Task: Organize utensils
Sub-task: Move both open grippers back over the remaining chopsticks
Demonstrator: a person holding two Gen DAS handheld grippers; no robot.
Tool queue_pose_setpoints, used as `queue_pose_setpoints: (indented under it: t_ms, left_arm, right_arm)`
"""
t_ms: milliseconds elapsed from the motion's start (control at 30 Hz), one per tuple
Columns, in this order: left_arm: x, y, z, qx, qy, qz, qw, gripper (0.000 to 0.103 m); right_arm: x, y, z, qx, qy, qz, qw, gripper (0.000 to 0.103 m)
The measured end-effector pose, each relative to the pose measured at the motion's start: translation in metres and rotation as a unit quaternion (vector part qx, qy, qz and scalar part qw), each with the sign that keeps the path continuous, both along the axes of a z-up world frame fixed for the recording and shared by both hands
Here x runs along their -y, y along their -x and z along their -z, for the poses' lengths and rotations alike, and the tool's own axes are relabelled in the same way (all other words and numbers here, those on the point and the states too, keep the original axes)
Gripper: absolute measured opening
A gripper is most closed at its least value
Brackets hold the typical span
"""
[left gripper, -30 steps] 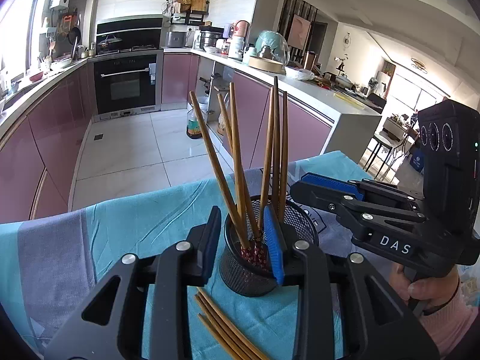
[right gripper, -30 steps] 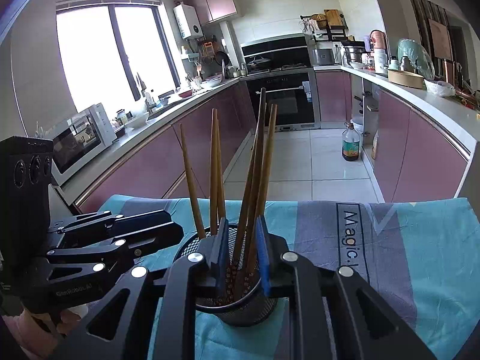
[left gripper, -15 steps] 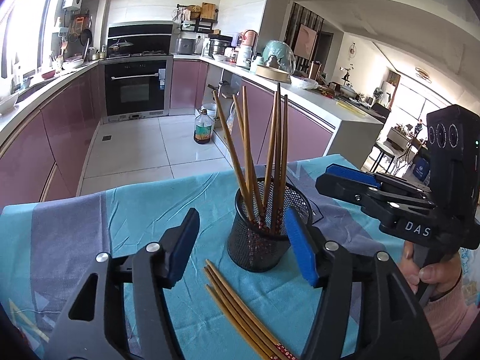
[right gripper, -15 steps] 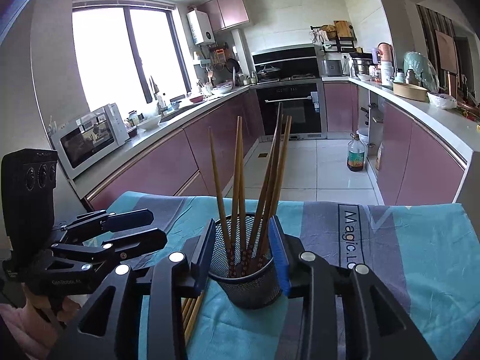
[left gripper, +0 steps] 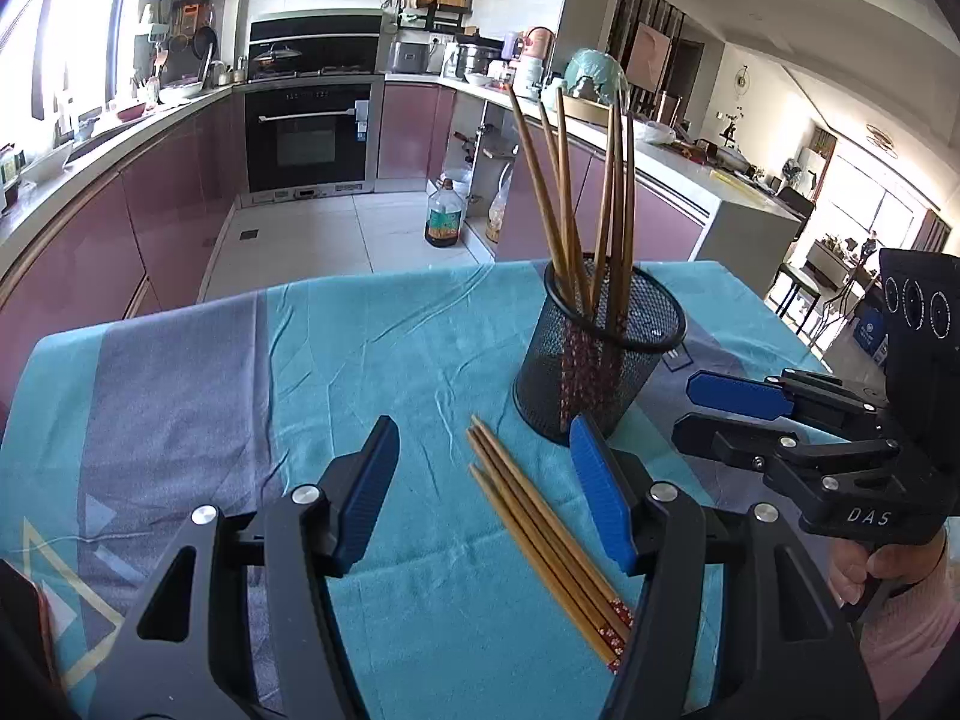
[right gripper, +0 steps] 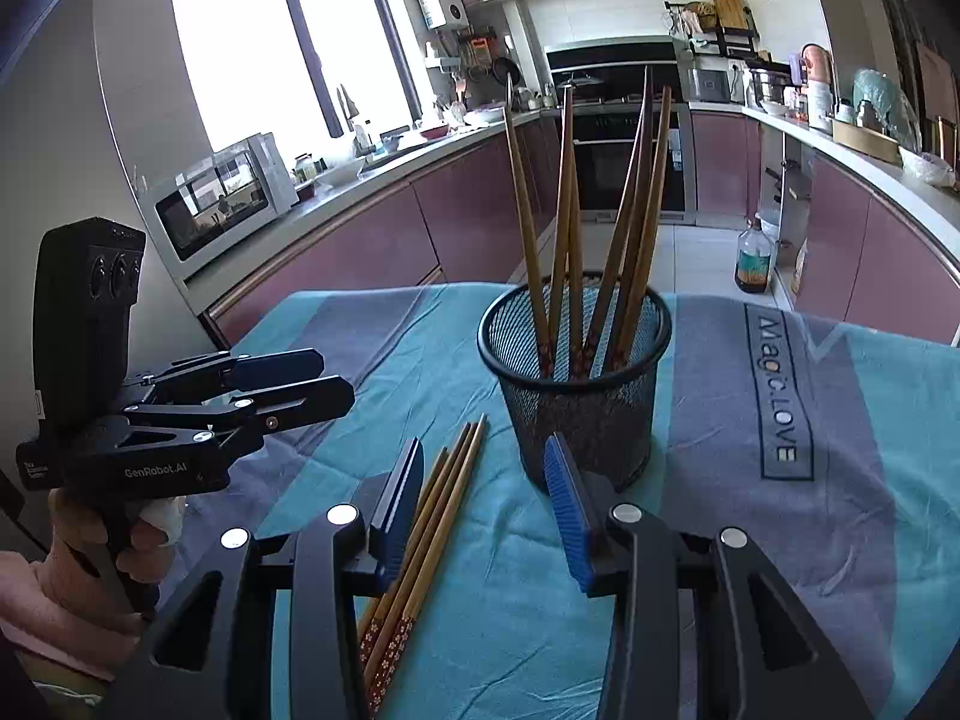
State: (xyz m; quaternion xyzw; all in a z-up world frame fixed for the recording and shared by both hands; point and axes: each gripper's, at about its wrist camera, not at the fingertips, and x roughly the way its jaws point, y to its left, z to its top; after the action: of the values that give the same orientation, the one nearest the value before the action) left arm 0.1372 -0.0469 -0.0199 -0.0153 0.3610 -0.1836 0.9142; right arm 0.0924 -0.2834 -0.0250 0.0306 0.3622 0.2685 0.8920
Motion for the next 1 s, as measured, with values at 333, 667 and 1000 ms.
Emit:
queue_pose_setpoints:
  t_ms: [333, 667, 1000]
  left_arm:
    - [0.011, 0.01, 0.044, -0.051, -0.026, 0.009, 0.9983, 0.059]
    - [0.026, 0.013, 0.071, -0.081, -0.043, 0.022, 0.9955, 0.059]
    - [0.031, 0.017, 0.078, -0.078, -0.06, 0.023, 0.9949, 0.059]
  right_arm:
    - [-0.007, 0.002, 0.026, -0.043, 0.007, -0.002, 0.999, 0.041]
    - [-0.008, 0.002, 0.035, -0.054, 0.005, -0.002, 0.999, 0.047]
    - [-0.004, 0.001, 0.038, -0.059, 0.002, 0.0, 0.998, 0.047]
